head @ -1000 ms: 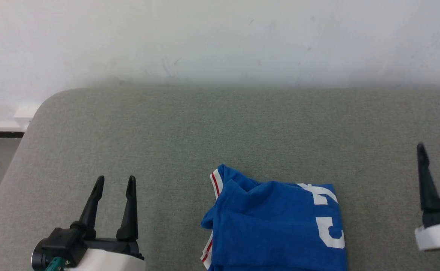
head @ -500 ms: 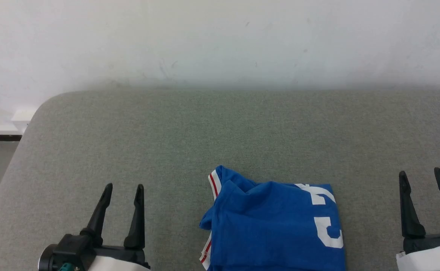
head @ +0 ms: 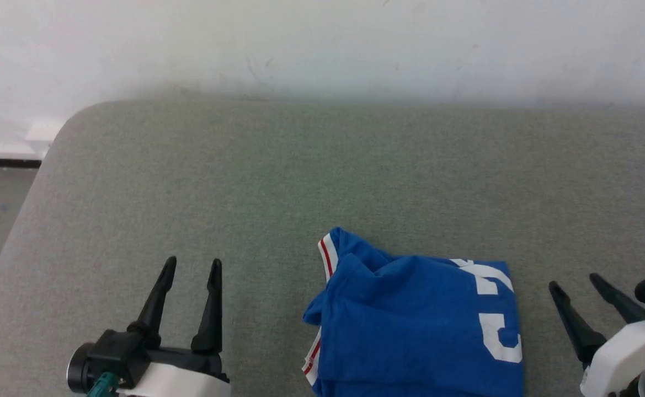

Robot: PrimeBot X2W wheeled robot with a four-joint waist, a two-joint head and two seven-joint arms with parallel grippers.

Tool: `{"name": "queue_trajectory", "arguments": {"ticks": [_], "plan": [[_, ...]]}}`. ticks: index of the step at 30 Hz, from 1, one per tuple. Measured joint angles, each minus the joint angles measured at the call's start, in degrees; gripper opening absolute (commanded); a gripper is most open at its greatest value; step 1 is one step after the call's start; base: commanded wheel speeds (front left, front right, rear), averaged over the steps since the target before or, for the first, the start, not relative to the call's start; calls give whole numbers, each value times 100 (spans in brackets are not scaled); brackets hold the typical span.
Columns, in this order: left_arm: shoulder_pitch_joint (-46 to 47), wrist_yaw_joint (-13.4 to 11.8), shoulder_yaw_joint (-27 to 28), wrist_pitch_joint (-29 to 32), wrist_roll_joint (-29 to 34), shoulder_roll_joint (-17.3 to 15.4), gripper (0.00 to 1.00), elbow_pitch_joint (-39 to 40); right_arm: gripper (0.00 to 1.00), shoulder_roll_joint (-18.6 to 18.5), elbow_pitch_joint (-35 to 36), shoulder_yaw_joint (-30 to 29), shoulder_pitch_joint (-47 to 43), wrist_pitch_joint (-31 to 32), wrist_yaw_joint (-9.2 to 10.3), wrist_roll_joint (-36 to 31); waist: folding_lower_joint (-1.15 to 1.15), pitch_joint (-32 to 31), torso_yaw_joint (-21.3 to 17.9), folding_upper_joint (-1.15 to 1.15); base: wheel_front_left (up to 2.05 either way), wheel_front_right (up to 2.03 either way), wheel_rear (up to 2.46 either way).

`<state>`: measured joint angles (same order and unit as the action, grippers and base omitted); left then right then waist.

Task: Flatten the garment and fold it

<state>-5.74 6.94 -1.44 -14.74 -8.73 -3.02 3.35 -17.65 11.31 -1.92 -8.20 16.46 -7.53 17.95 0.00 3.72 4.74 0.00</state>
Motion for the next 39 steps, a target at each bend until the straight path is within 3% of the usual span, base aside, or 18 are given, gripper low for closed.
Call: {"name": "queue_trajectory", "arguments": {"ticks": [8, 14, 19, 20, 21, 22, 27, 30, 39], "plan": [[272, -2, -200, 1, -55, 1, 100, -66, 100, -3, -489, 134, 207, 1723, 0, 1168, 1, 352, 276, 0, 0, 0, 0], [394, -44, -267, 0, -93, 0, 100, -133, 100, 129, -1206, 166, 464, 2191, 0, 1469, 1, 534, 569, 0, 0, 0, 0], [399, -46, -259, 0, -94, 0, 100, -176, 100, 109, -1399, 407, 646, 2281, 0, 1591, 0, 611, 755, 0, 0, 0, 0], [399, -46, -254, 1, -94, 0, 100, -189, 80, 78, -1437, 472, 675, 2279, 0, 1590, 0, 605, 773, 0, 0, 0, 0], [398, -47, -253, 1, -93, 0, 100, -197, 16, 46, -1482, 544, 699, 2275, 1, 1579, 0, 592, 778, 0, 0, 0, 0], [398, -48, -254, 0, -93, -1, 100, -198, 0, -7, -1507, 644, 732, 2225, 1, 1546, -1, 580, 772, 0, 0, 0, 0], [399, -51, -260, 0, -94, -1, 100, -212, 0, -115, -1682, 1054, 977, 1748, 0, 1252, 0, 532, 633, 0, 0, 0, 0], [399, -49, -245, 0, -96, -1, 100, -227, 0, -383, -1706, 1403, 1234, 1534, -3, 896, 0, 499, 470, 0, 0, 0, 0], [785, -42, -356, 0, -90, 2, 100, -224, 0, -1919, -1550, 2374, 2659, 1355, -9, -154, 0, 596, -358, 0, 0, 0, 0]]}}
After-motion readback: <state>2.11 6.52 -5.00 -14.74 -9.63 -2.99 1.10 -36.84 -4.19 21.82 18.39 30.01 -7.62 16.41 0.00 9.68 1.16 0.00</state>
